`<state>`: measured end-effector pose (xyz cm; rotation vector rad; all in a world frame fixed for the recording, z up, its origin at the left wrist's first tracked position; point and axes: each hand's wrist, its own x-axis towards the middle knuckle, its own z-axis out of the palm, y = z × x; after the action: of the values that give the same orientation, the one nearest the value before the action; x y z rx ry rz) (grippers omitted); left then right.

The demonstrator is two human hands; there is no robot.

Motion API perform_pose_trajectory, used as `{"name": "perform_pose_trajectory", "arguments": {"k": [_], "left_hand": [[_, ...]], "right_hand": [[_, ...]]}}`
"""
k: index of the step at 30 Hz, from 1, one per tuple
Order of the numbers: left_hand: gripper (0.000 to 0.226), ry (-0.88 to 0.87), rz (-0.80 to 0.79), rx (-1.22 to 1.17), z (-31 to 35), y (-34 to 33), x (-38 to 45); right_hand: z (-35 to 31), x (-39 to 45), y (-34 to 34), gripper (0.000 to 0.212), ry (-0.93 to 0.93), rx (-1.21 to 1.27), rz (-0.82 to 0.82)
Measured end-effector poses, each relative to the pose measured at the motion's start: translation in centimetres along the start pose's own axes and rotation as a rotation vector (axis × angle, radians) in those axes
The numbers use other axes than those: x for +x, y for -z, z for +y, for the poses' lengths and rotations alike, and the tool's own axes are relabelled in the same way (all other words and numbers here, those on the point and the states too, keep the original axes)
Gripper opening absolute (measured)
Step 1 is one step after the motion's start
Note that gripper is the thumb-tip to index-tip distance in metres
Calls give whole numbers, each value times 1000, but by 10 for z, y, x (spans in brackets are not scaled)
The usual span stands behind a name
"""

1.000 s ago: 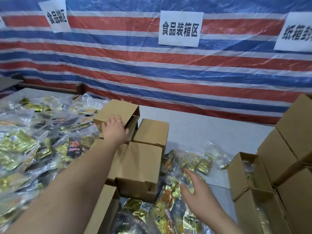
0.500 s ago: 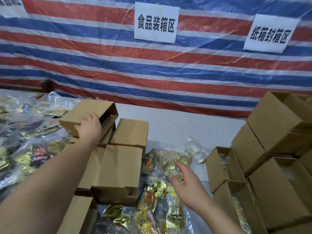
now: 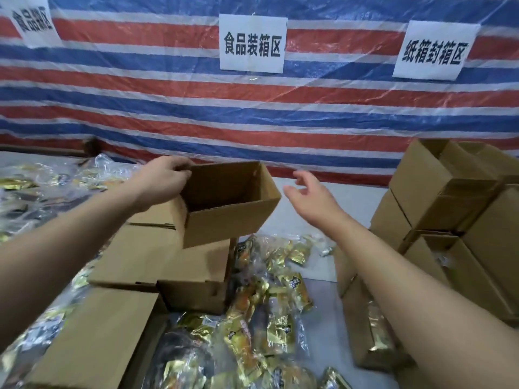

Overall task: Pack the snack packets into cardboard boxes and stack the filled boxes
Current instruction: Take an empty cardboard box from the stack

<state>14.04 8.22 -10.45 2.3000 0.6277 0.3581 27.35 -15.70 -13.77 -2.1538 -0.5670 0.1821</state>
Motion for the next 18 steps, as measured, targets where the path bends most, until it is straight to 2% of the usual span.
{"name": "perform_pose_trajectory", "arguments": {"k": [4,10,14,18], "left_hand": [[23,-75,-141,-138,29,-30,-38],[23,-115,-345,-178,53,-78,-59],[22,-100,-470,-192,45,-123,-80],[21,-18,-509,-182,20,-177,-111]], "right_hand": [[-2,-19,34,52,88,-33,-72],[42,-48,76,45,14,-210,-207],[83,-75,70,12,-83,-256,-247],[132,-112,46,8,-183,-324,-200]]}}
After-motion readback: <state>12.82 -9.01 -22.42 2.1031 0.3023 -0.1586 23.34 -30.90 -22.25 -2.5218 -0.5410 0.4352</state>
